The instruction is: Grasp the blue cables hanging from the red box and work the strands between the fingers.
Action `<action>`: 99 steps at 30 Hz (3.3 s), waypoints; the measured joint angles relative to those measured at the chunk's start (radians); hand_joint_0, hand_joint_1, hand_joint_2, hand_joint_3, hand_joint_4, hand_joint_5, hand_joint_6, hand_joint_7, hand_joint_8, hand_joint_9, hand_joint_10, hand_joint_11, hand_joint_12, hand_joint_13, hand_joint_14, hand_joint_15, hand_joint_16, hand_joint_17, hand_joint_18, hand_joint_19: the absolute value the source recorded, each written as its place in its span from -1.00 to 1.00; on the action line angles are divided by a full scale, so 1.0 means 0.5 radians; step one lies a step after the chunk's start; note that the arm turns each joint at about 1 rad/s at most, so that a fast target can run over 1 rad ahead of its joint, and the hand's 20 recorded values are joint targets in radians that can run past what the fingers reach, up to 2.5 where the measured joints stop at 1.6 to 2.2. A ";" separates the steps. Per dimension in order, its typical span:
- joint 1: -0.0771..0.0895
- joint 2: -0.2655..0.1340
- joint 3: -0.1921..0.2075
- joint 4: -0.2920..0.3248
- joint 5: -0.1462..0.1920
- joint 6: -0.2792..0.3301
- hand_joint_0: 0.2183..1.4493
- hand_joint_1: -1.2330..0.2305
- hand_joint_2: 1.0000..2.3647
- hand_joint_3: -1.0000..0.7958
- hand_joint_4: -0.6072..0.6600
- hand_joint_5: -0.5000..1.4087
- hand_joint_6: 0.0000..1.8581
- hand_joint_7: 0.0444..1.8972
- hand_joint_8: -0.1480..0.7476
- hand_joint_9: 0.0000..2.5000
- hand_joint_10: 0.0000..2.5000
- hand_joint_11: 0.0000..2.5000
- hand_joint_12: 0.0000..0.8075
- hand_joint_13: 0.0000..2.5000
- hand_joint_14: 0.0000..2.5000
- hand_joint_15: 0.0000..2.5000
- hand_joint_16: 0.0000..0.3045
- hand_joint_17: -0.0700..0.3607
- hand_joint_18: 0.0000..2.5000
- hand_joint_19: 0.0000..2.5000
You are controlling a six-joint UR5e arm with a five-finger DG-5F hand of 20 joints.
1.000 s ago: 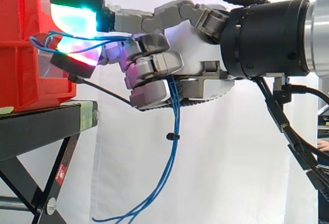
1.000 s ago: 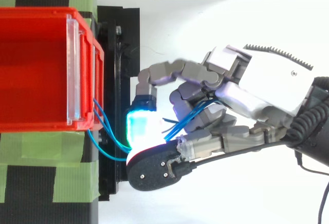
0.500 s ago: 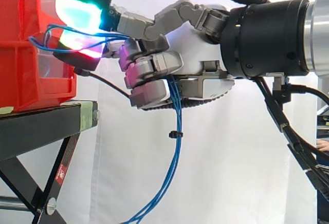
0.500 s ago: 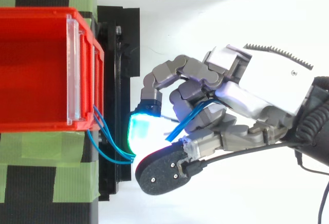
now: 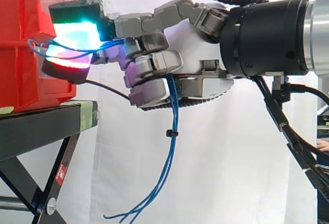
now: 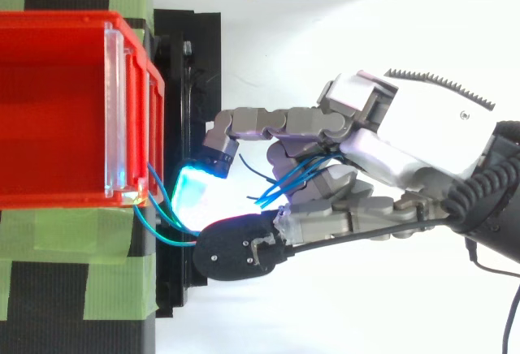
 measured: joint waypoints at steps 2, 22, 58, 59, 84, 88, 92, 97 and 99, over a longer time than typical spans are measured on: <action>0.000 0.000 -0.001 0.000 0.001 0.000 0.41 -0.42 -0.99 -0.89 0.26 -0.64 0.45 0.24 0.11 -0.27 1.00 0.59 0.07 -0.18 1.00 0.04 -0.59 -0.02 0.11 0.32; 0.000 -0.001 -0.001 0.000 0.000 -0.003 0.00 0.12 -1.00 -1.00 0.41 0.31 -0.98 0.55 0.11 -0.27 1.00 0.59 0.07 -0.18 1.00 0.04 -0.59 -0.02 0.11 0.32; 0.001 -0.002 -0.001 0.000 0.000 -0.125 -0.02 -0.20 -0.98 -0.64 0.31 -0.63 -0.26 0.23 0.11 -0.27 1.00 0.59 0.07 -0.18 1.00 0.04 -0.59 -0.02 0.11 0.32; 0.001 -0.002 -0.001 -0.001 0.000 -0.125 0.00 -0.21 -0.98 -0.63 0.31 -0.63 -0.24 0.22 0.11 -0.27 1.00 0.59 0.07 -0.18 1.00 0.04 -0.59 -0.02 0.11 0.32; 0.003 -0.002 -0.001 0.000 -0.009 -0.142 0.08 -0.41 -1.00 -0.97 0.30 -0.72 0.04 0.13 0.11 -0.27 1.00 0.59 0.07 -0.18 1.00 0.04 -0.59 -0.02 0.11 0.32; 0.004 -0.002 -0.001 0.000 -0.017 -0.233 0.09 -0.40 -1.00 -0.96 0.30 -0.71 0.06 0.11 0.11 -0.27 1.00 0.59 0.07 -0.18 1.00 0.04 -0.59 -0.02 0.11 0.32; 0.003 -0.002 -0.001 0.000 -0.018 -0.335 0.13 -0.37 -0.99 -0.89 0.30 -0.70 0.09 0.10 0.11 -0.27 1.00 0.59 0.07 -0.18 1.00 0.04 -0.59 -0.02 0.11 0.32; 0.003 -0.001 -0.001 0.000 -0.016 -0.374 0.22 -0.31 -0.99 -0.72 0.30 -0.71 0.20 0.07 0.11 -0.27 1.00 0.59 0.07 -0.18 1.00 0.04 -0.59 -0.02 0.11 0.32; 0.002 0.000 -0.001 0.000 -0.016 -0.378 0.27 -0.28 -0.98 -0.63 0.28 -0.71 0.27 0.06 0.11 -0.27 1.00 0.59 0.07 -0.18 1.00 0.04 -0.59 -0.02 0.11 0.32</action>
